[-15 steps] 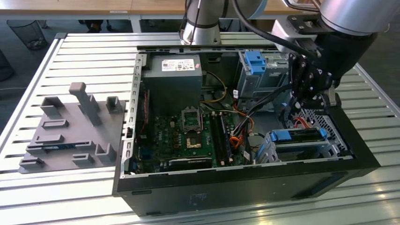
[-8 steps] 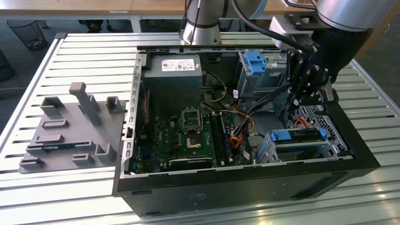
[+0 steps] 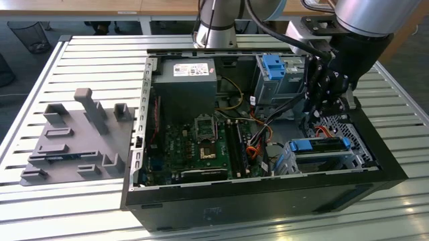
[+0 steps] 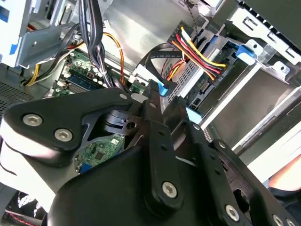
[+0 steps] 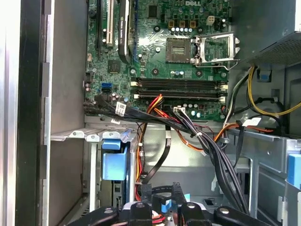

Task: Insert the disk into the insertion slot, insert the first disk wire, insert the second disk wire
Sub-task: 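Insert the second disk wire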

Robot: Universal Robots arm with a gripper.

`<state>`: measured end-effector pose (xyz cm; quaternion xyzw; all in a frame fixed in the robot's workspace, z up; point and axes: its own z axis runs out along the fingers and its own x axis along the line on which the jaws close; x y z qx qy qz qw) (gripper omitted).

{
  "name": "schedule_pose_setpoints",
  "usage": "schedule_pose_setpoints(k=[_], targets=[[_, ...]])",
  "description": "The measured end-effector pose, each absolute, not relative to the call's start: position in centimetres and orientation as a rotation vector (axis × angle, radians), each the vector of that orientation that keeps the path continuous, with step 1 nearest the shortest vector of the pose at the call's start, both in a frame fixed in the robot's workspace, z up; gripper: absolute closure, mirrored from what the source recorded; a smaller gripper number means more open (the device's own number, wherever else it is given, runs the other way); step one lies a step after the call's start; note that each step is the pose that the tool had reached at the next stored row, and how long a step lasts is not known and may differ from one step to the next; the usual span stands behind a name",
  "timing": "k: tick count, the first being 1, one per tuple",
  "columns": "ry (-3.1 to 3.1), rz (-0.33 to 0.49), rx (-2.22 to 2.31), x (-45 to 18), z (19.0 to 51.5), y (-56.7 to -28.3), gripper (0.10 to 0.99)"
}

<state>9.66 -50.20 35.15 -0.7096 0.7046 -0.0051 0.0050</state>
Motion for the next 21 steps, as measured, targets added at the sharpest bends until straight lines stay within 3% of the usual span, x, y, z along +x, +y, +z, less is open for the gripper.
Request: schedule_pose_setpoints(k=[10,12,13,19,20,21], targets=[[2.219,-0.043,-2.234,9.68,34.79,-50.17,0.78],[2.22,-0.047,-2.236,9.7,34.78,-50.15,0.796],[2.221,-0.049,-2.236,9.72,34.77,-50.15,0.867],[2.222,-0.051,-2.238,9.81,34.74,-50.13,0.882],[2.222,-0.051,-2.238,9.83,34.74,-50.13,0.937],[2.222,-0.052,-2.238,9.84,34.74,-50.13,0.937]])
